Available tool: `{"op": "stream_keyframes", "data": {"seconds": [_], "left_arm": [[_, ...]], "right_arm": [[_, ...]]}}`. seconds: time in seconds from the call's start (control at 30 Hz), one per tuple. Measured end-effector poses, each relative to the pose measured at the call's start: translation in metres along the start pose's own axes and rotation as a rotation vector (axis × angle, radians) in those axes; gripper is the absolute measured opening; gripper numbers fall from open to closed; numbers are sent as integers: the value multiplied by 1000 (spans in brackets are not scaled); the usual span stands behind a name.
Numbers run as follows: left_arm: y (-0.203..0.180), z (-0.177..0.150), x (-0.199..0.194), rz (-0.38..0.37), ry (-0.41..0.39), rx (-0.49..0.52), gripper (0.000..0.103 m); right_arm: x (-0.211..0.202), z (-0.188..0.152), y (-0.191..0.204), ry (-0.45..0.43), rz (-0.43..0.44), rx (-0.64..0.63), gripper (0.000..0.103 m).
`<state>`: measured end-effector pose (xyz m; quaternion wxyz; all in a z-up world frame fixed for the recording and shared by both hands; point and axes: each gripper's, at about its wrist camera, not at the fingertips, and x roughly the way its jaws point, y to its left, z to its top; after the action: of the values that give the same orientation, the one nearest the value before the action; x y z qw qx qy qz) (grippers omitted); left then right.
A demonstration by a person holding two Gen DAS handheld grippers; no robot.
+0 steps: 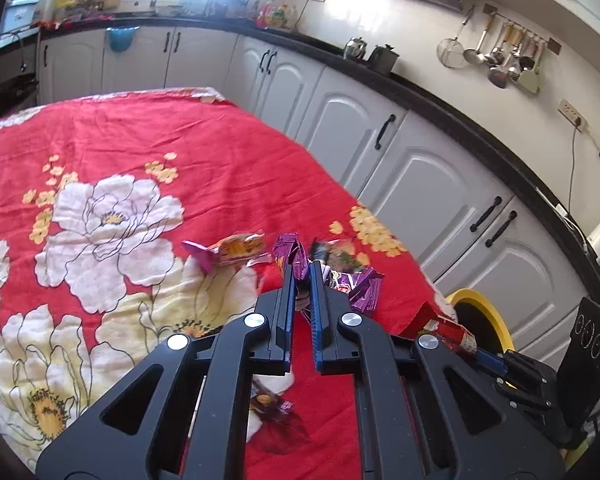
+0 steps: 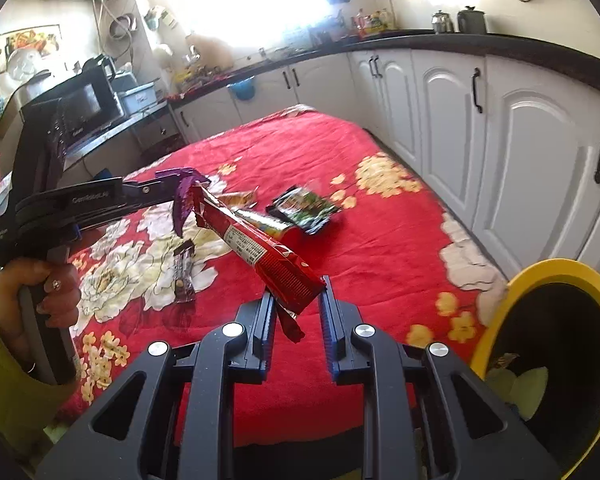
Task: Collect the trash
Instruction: 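Grasp the purple candy wrapper with the left tool while the right tool grasps the red sausage wrapper, then carry the purple wrapper and red sausage wrapper over the yellow bin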
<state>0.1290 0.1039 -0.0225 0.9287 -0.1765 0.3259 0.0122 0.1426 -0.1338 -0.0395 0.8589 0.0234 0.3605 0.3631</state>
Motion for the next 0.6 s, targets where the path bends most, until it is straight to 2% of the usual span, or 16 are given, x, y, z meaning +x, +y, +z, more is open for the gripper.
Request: {"op": "stream_keyframes", "data": {"seconds": [0.6], "left_arm": [[-60,-4,-15,-69,-43,85,3]], "right_arm": [[-51,-2,-35,-82,-92,61,20]]}}
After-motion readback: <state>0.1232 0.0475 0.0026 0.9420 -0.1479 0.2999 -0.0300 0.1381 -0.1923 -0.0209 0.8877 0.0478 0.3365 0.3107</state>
